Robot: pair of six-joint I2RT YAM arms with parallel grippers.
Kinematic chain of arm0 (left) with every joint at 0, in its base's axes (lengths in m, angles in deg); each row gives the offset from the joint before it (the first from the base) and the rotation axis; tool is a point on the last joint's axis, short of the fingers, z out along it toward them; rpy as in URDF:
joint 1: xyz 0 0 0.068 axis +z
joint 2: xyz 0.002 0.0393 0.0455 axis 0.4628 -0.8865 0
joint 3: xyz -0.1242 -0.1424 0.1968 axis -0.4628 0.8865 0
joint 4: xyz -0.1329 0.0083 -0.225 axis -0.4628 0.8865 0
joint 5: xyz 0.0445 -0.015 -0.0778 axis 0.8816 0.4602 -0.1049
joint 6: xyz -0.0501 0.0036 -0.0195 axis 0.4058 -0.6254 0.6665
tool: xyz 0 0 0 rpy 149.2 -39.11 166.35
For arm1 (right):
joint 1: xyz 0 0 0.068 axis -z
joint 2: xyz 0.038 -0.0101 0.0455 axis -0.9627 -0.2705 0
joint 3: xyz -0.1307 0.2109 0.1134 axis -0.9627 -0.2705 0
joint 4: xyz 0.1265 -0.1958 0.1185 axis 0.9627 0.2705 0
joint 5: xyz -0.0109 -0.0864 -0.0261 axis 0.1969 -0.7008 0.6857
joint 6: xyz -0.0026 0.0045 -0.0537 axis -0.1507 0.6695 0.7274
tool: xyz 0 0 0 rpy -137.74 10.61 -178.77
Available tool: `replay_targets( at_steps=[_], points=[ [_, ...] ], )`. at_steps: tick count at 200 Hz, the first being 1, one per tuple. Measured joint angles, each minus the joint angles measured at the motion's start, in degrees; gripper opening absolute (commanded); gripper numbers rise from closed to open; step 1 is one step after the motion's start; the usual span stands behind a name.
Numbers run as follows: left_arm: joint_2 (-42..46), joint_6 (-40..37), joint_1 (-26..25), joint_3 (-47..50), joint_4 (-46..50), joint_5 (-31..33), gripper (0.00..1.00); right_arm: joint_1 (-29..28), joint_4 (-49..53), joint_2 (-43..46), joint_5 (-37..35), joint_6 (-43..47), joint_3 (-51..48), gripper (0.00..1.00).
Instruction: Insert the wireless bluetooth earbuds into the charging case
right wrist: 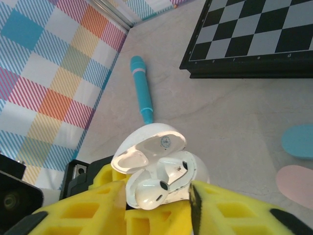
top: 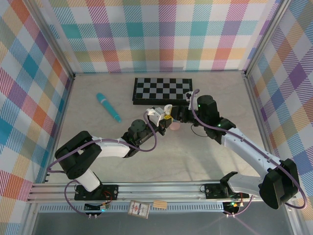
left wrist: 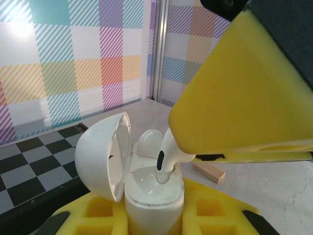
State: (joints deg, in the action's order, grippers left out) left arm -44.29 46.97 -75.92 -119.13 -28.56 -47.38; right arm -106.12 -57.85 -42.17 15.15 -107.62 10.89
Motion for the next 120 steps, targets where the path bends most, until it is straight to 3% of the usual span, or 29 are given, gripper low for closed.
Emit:
replay_targets(
  at_steps=[71,120],
  points=[
    [0.0,-1.2,0.0,0.0,-0.2,-0.5,0.0,0.0,2.9,3.9,-2.1,-0.2,0.5,0.51],
    [0.0,-1.6,0.0,0.0,-1.6,-2.2,0.0,0.3,10.1,1.4,-6.4,-0.2,5.2,0.41]
  ],
)
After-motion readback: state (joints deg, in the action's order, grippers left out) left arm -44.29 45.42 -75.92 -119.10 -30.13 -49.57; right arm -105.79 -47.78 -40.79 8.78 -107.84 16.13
